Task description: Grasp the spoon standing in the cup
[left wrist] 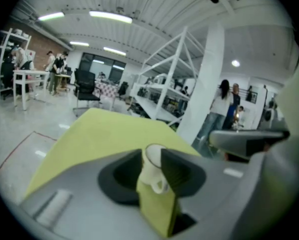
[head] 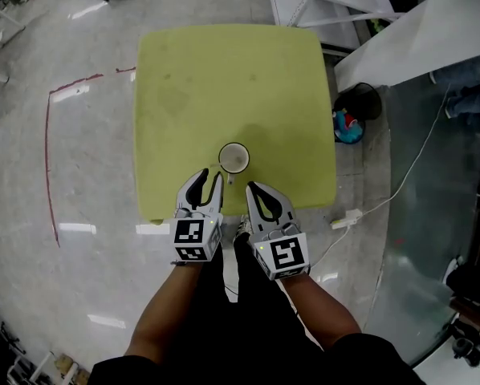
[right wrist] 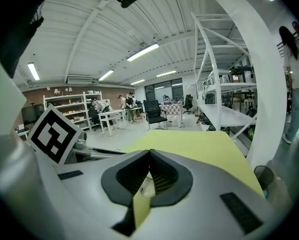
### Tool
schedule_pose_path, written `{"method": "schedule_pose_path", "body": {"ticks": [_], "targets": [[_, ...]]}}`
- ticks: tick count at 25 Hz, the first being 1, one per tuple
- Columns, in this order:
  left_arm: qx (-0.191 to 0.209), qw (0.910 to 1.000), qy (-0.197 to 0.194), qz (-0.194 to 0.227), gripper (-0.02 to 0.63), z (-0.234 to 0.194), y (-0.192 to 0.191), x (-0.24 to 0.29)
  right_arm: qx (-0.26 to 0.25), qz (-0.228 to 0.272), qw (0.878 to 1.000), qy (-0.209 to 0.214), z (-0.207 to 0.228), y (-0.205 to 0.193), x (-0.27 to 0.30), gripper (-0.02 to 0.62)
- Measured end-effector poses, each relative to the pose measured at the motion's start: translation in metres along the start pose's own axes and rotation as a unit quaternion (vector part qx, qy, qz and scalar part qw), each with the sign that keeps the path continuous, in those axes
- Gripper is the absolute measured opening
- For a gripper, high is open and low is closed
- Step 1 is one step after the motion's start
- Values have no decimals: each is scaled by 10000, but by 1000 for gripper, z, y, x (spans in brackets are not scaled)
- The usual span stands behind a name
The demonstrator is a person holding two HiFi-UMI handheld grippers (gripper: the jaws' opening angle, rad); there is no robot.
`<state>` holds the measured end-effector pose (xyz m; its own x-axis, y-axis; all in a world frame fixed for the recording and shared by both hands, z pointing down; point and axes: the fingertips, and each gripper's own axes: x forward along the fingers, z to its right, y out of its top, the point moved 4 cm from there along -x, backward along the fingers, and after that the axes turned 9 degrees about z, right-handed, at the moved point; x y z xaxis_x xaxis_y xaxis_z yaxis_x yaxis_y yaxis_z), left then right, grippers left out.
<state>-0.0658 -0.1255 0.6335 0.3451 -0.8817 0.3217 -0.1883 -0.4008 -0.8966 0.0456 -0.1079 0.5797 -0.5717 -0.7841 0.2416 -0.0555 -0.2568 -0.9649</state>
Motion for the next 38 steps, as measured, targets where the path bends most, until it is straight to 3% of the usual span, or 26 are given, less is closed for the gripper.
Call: {"method": "schedule_pose_path", "body": {"ticks": [8,15,26,38], "targets": [[-185,9998,105,-22,110,-7,-5,11,61,-14,10000,28,1,-6,3,8],[-152,9997,209,-51,73,-4,-6,21,68,-211,9997,-81,18,-2,3,7],[96,9994,316,100,12,0,9,22,61,-34,10000,47,21,-1,4,8],[446,9981,-11,434,12,21,63,-9,7,362,9992,-152,22,36,-5,6]]}}
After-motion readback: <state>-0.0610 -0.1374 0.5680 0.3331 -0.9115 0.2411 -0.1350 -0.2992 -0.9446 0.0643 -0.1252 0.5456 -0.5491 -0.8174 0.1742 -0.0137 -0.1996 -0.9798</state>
